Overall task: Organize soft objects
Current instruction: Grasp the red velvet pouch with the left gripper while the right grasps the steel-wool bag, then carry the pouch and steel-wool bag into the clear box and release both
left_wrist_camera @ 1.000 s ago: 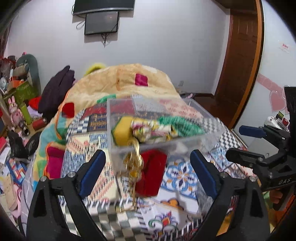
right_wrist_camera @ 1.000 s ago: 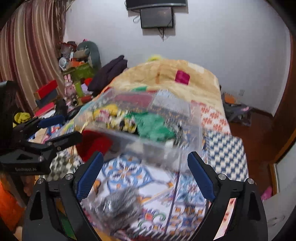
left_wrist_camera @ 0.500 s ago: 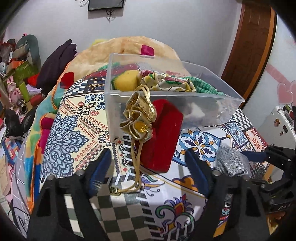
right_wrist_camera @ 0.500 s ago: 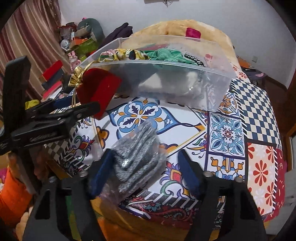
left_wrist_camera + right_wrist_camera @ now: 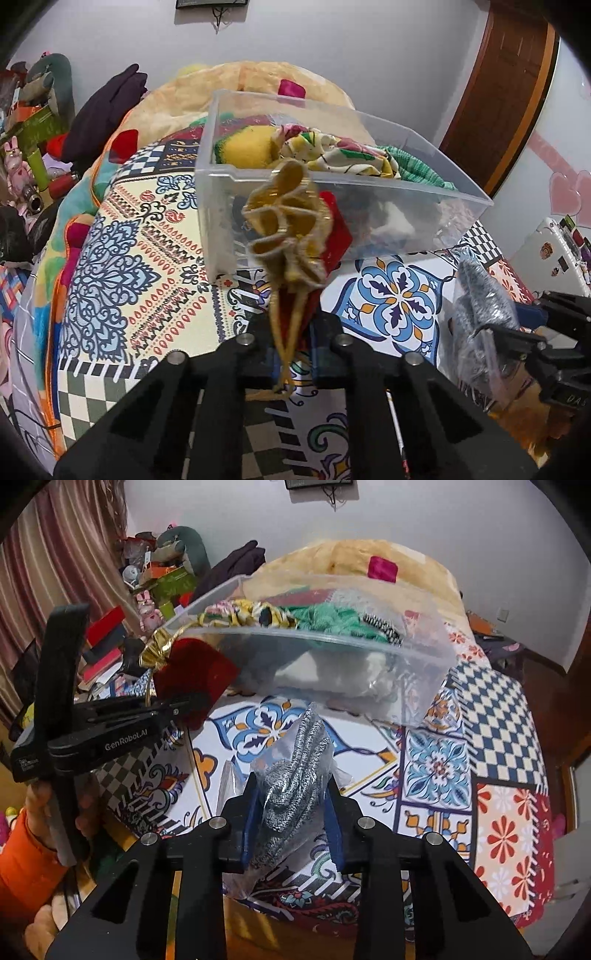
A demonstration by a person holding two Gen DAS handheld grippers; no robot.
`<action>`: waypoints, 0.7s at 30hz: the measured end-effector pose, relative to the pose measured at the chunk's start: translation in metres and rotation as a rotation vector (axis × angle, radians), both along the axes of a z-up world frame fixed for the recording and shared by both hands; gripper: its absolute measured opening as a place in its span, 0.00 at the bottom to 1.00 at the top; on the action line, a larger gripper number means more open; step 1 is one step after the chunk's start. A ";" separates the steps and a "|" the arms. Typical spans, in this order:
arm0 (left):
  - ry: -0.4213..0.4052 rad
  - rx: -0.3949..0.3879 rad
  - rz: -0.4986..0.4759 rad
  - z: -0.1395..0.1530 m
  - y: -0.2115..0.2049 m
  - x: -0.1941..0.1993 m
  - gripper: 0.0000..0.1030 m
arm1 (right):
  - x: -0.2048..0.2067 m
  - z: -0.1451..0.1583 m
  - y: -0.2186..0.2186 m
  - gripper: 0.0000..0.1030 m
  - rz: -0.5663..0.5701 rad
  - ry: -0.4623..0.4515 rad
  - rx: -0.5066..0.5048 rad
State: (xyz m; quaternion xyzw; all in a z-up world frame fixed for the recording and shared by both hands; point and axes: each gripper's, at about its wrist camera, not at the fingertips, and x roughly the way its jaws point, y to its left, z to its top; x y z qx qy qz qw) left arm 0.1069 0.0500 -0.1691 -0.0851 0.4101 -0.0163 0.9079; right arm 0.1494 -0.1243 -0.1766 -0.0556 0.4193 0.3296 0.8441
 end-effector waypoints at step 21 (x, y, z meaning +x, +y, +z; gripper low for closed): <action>-0.257 0.044 -0.065 0.088 -0.015 -0.030 0.05 | 0.029 0.075 -0.010 0.28 -0.126 -0.214 0.106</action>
